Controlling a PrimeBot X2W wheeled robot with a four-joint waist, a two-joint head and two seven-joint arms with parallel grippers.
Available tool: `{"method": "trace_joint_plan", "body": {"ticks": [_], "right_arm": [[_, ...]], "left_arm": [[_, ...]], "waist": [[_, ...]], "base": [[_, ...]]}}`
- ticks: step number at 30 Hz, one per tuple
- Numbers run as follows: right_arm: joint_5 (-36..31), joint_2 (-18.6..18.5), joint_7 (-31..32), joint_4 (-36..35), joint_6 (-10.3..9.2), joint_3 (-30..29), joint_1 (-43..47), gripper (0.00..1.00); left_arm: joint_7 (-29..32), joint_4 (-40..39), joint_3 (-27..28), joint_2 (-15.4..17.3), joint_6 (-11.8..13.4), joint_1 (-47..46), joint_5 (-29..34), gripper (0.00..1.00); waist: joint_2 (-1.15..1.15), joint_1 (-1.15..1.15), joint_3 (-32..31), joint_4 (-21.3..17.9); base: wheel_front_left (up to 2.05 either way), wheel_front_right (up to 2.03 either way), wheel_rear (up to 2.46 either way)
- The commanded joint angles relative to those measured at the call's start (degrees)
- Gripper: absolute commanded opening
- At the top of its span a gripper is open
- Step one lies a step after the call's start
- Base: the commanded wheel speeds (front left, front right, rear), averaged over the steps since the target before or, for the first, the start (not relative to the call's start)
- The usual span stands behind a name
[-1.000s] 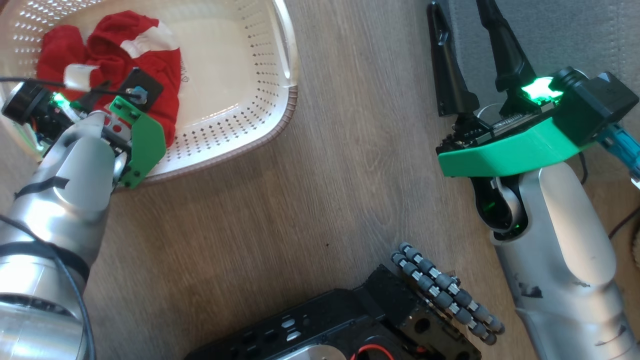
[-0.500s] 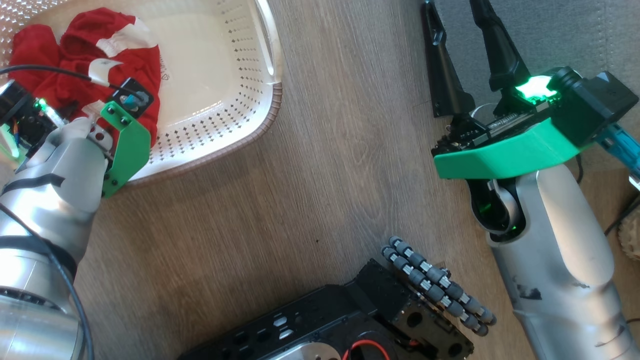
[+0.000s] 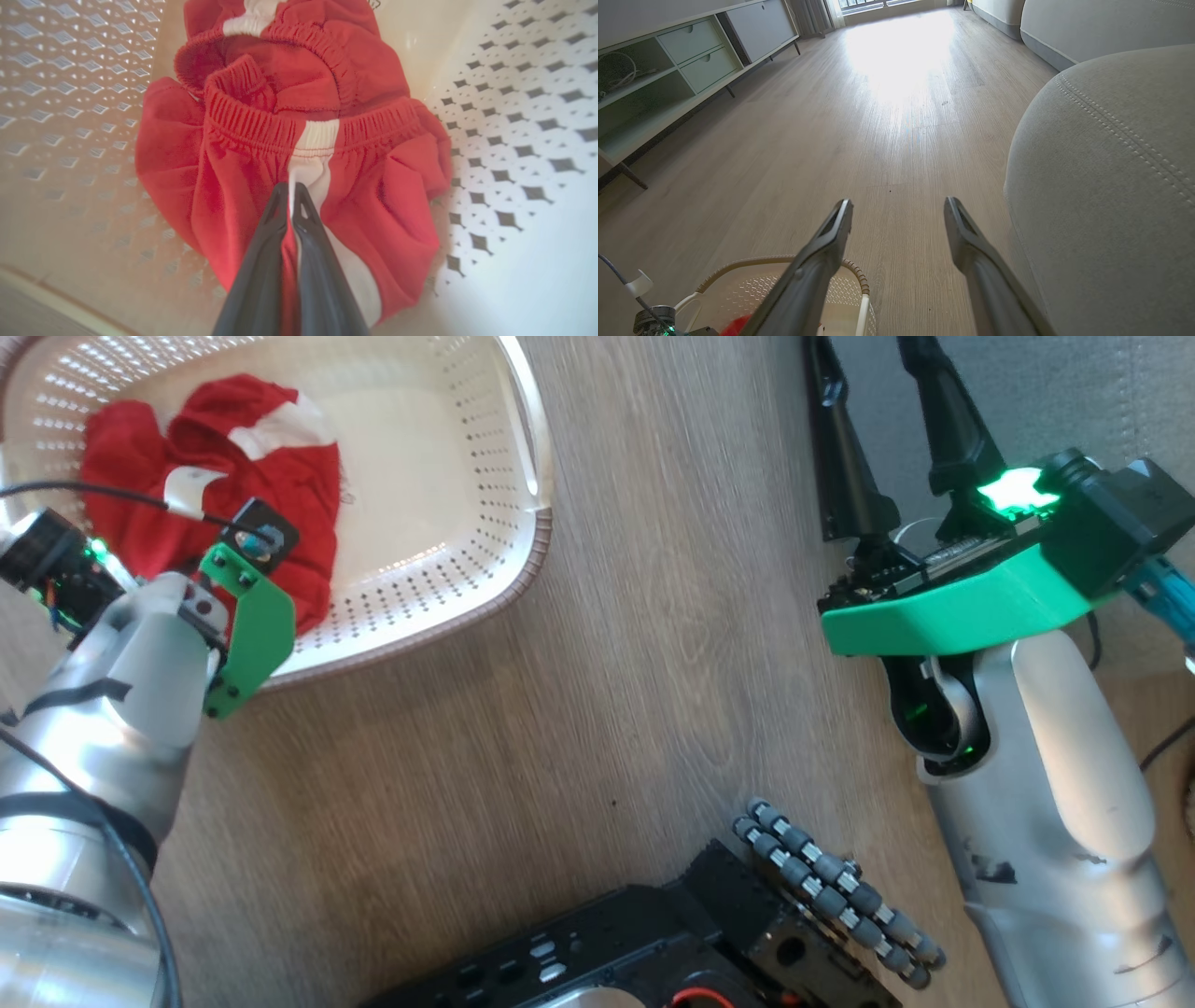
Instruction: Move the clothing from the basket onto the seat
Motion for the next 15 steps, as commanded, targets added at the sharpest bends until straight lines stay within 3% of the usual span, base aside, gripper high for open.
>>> {"method": "trace_joint_plan", "body": {"ticks": [1,15], "right_arm": [[-0.6,0.5,-0.5,-1.2,-0.02,0.2,1.3,1.0],[-6.0,0.5,-0.5,4.3,-0.02,-2.6,3.9,1.0]], "left_arm": [[-1.8,-0.8,1.3,0.7,-0.4,1.3,-0.6,0.0],[-17.4,-1.2,7.8,-6.1,-3.2,5.3,-11.9,0.0]], "waist": [[0.0,0.0,-1.5,1.0],[0.0,0.0,-16.9,7.6]], "base": [[0.0,0.0,0.0],[0.0,0.0,0.0]]}}
